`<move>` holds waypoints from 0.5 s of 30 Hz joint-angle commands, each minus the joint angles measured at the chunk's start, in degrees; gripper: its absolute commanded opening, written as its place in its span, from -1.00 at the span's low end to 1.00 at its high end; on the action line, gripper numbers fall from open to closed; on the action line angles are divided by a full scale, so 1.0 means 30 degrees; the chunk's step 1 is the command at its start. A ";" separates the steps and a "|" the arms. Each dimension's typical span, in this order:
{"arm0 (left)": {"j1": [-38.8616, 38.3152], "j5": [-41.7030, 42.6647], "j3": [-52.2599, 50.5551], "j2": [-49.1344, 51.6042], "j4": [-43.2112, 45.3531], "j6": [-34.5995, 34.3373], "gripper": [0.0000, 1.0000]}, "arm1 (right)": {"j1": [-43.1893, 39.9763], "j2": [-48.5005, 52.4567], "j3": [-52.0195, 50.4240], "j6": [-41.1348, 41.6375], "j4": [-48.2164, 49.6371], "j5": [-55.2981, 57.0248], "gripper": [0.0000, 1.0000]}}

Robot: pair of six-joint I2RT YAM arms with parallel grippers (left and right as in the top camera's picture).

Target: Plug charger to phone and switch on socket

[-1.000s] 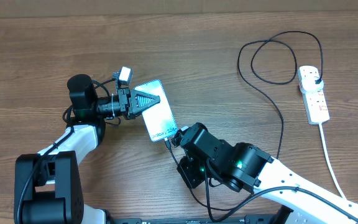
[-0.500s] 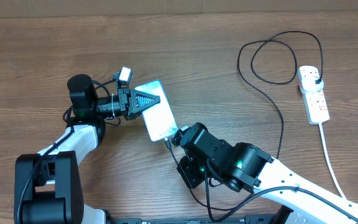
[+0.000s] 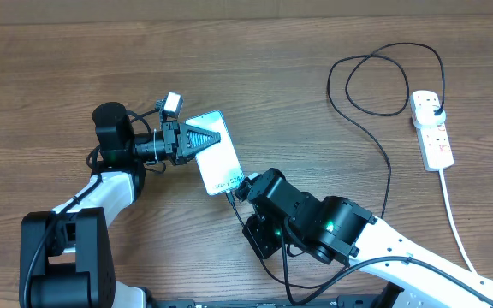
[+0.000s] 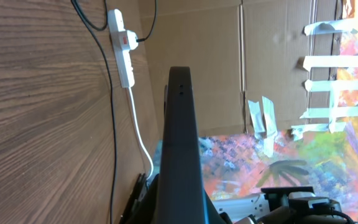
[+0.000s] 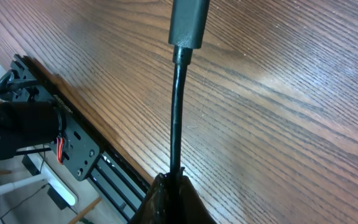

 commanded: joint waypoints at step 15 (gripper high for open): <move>-0.0124 0.0794 0.0255 -0.0022 0.0087 0.0772 -0.92 | 0.0095 0.0036 0.0189 0.0022 0.1173 0.1239 -0.83</move>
